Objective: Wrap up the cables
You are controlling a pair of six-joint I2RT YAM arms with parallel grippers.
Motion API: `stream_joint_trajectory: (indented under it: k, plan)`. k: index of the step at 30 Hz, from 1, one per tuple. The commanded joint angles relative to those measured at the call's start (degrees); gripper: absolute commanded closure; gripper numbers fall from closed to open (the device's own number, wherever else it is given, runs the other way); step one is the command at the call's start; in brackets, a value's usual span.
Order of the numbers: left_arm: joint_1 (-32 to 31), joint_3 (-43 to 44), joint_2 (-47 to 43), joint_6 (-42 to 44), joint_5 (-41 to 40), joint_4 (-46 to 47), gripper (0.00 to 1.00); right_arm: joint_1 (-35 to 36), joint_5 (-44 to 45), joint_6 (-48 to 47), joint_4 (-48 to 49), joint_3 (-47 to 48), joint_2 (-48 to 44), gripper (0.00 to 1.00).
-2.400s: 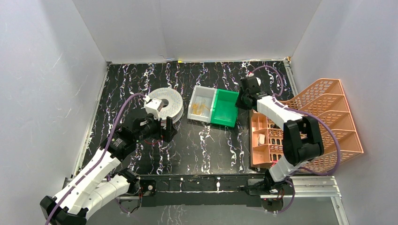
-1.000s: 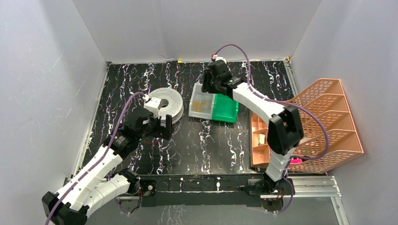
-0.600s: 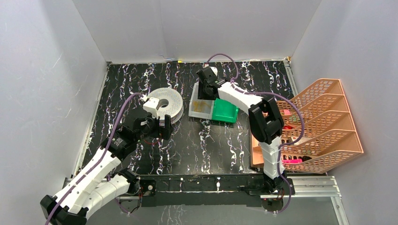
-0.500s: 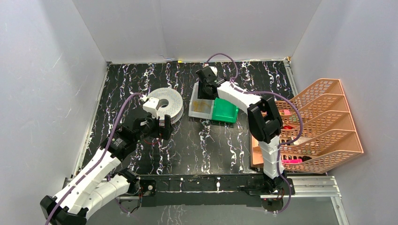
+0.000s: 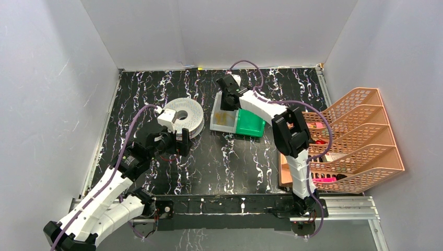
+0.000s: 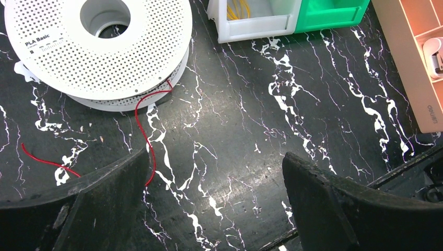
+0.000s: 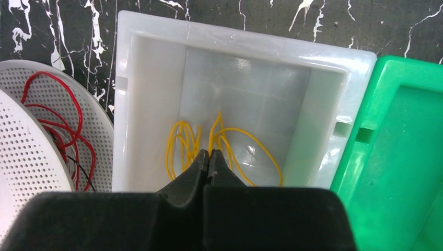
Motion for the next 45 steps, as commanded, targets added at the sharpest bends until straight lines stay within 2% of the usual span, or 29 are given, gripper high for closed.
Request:
stream_joint_trajectory:
  k: [1, 4, 6, 8, 13, 20, 27, 32, 39, 45]
  plan:
    - [-0.26, 0.65, -0.97, -0.19, -0.45, -0.86, 0.02, 1.27, 1.46, -0.92, 2.61, 0.03, -11.13, 1.0]
    - [-0.26, 1.94, -0.71, -1.55, 0.08, -0.6, 0.02, 3.03, 1.76, -5.12, 1.9, 0.2, -18.35, 1.0]
    - [-0.27, 5.88, 0.08, -2.37, 2.83, 0.3, 0.02, 5.07, 1.18, -8.94, 3.13, -3.46, -28.48, 1.0]
    - [-0.28, 8.16, 0.82, -2.06, 3.78, 0.23, 0.02, 5.44, -1.03, -10.54, 5.11, -5.99, -32.37, 1.0]
    - [-0.23, 15.04, 3.21, -1.15, 8.76, 0.09, 0.02, 5.61, -11.09, -14.71, 10.59, -12.01, -42.65, 1.0]
    - [-0.24, 21.9, 6.21, -0.54, 14.27, 0.52, 0.02, 5.64, -23.37, -20.11, 10.97, -14.19, -52.76, 1.0]
    - [-0.23, 23.66, 7.88, -0.1, 23.66, 4.07, 0.02, 5.67, -34.65, -21.65, 10.87, -13.51, -58.73, 1.0]
    - [-0.23, 21.22, 8.32, -1.28, 36.67, 9.21, 0.02, 5.68, -43.02, -20.53, 12.94, -14.57, -61.02, 1.0]
    - [-0.25, 15.89, 7.64, -2.17, 48.12, 13.01, 0.02, 5.68, -48.51, -18.08, 15.58, -13.78, -62.93, 1.0]
    - [-0.24, 10.07, 6.34, -6.87, 55.02, 21.76, 0.02, 5.61, -51.61, -13.35, 20.14, -13.16, -63.38, 1.0]
